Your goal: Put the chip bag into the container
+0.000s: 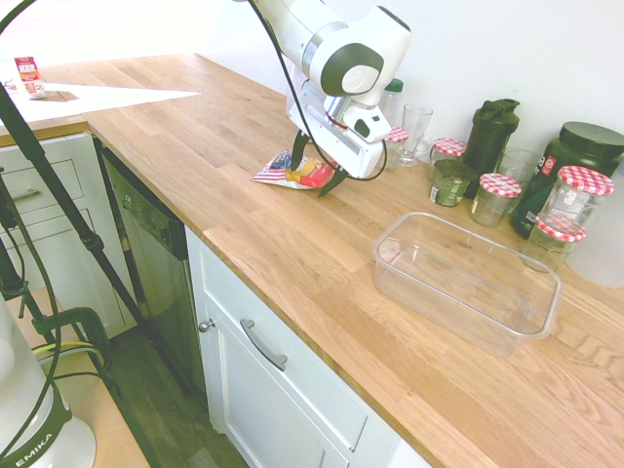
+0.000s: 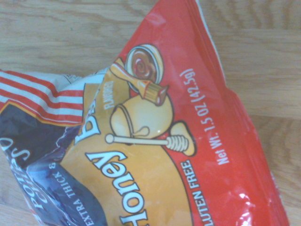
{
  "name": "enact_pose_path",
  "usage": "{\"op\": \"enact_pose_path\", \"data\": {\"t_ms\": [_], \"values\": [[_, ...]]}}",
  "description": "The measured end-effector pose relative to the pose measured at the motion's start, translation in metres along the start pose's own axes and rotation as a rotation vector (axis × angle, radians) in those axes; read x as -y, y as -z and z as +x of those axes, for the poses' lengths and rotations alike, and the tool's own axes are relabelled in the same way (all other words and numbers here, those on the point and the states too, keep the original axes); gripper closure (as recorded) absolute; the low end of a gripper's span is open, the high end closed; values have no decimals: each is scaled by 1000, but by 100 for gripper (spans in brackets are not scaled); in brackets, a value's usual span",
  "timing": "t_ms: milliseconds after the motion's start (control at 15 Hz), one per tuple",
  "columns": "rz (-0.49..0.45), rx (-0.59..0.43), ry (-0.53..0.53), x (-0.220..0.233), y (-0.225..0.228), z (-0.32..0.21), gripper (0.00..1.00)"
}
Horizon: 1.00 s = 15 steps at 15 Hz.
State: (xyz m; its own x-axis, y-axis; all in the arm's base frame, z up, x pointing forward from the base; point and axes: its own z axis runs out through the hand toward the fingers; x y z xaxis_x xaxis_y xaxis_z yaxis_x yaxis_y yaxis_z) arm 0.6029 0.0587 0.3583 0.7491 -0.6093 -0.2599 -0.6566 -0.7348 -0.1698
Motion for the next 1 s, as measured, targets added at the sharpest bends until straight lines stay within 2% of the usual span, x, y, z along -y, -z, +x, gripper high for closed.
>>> {"op": "enact_pose_path", "data": {"t_ms": [333, 1000], "values": [[41, 19, 41, 2, 0, 0, 100], [53, 6, 60, 13, 1, -9, 100]]}}
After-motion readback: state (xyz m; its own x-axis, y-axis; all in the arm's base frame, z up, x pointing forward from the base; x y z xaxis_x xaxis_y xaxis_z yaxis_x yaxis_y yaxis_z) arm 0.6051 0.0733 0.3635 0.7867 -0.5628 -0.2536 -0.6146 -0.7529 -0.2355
